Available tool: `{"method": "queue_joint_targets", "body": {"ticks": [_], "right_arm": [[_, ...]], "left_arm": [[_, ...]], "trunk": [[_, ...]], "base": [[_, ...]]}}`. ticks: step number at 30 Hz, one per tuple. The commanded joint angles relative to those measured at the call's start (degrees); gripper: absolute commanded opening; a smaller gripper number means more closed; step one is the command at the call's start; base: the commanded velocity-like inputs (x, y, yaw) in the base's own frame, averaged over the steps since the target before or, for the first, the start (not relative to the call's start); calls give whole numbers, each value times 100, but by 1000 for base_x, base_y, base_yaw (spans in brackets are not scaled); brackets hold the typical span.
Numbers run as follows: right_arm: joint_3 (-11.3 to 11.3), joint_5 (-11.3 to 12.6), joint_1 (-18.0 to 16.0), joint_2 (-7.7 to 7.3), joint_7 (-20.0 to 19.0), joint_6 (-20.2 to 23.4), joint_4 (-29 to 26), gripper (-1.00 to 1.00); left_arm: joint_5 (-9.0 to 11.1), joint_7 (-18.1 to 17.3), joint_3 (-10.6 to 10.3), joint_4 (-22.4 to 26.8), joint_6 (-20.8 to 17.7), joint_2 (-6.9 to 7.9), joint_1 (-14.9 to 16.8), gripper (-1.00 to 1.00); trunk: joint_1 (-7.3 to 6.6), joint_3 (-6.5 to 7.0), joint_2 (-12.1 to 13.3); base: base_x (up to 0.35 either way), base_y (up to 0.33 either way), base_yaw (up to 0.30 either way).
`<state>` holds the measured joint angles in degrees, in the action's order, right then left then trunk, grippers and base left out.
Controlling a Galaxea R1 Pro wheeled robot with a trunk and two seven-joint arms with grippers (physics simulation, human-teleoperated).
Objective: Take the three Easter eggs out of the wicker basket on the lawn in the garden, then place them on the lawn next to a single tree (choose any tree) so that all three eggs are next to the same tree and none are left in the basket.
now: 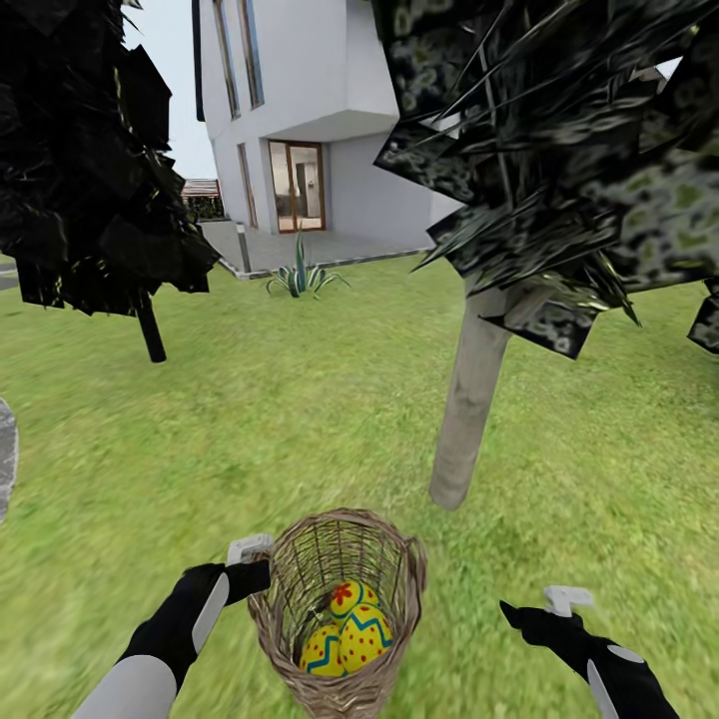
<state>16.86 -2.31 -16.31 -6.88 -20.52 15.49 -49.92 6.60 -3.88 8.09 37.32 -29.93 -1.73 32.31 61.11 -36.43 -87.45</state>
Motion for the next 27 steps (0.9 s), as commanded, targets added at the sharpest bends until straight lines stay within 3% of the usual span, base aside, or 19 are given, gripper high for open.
{"method": "queue_joint_targets", "body": {"ticks": [1, 9, 19, 27], "right_arm": [[19, -24, -3, 3, -40, 26, -9, 100], [19, -24, -3, 3, -40, 29, -9, 100], [19, -32, -3, 3, -39, 29, -9, 100], [19, -31, -3, 3, -37, 24, -9, 100]], "left_arm": [[70, -17, 35, 10, -40, -8, 4, -100], [70, -17, 35, 12, -40, -12, 4, -100], [78, -17, 35, -21, -31, -17, 4, -100], [78, -17, 39, -38, 34, -55, 4, -100]], "trunk": [[26, -24, -44], [201, -167, -365], [421, -347, -766], [597, -491, -1087]], "base": [[319, 0, 0], [62, 0, 0], [277, 0, 0], [10, 0, 0]]}}
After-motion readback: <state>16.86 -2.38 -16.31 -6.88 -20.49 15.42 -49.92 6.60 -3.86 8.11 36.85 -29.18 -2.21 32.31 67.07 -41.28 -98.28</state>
